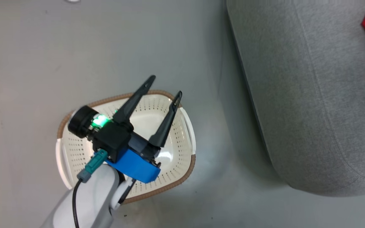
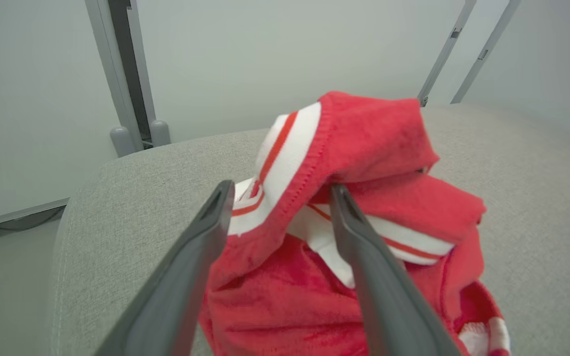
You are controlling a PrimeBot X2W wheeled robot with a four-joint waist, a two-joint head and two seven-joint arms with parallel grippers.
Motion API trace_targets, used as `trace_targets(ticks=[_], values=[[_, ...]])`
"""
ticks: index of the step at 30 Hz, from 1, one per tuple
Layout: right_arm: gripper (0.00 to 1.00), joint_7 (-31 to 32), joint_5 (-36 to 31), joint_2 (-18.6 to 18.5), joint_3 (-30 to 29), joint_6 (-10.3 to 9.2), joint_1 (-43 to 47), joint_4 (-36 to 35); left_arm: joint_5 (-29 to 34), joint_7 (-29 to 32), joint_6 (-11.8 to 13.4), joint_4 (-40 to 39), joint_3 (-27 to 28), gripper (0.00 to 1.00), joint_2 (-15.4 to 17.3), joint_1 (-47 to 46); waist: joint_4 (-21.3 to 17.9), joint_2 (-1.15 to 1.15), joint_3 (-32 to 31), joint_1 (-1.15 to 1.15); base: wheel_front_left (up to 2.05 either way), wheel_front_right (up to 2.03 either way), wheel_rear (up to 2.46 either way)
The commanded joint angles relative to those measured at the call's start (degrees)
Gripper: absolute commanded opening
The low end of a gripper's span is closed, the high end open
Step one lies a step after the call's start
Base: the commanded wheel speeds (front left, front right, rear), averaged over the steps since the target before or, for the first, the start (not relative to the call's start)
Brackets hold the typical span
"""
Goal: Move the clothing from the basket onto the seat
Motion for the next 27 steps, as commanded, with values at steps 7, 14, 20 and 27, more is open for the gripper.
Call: trace_targets(ticks=[7,14,20,27], values=[[1.00,1.9,1.0,0.8,7.1,0.01,10.0,-5.8,-2.2,-0.2,-0.1,1.9,1.3,1.00,-3.7,6.6,2.3,0.00,-12.5,-0.01,0.00,0.00,0.00],[1.00,3.6,3.2,3.3,11.1,0.01,20.3,-15.6,-3.2,-0.2,-0.1,3.7,4.3,1.00,-6.0,12.2,4.2,0.00,-20.1,-0.01,0.00,0.00,0.00],[1.00,6.0,3.1,6.6,12.2,0.01,31.9,-27.3,-2.9,-0.2,-0.1,5.8,9.5,1.00,-7.7,17.0,6.8,0.00,-26.1,-0.01,0.00,0.00,0.00],[1.00,8.2,0.8,12.1,12.0,0.01,44.2,-40.2,-2.7,-0.2,-0.1,8.4,14.5,1.00,-8.3,21.3,10.5,0.00,-31.0,-0.01,0.00,0.00,0.00]])
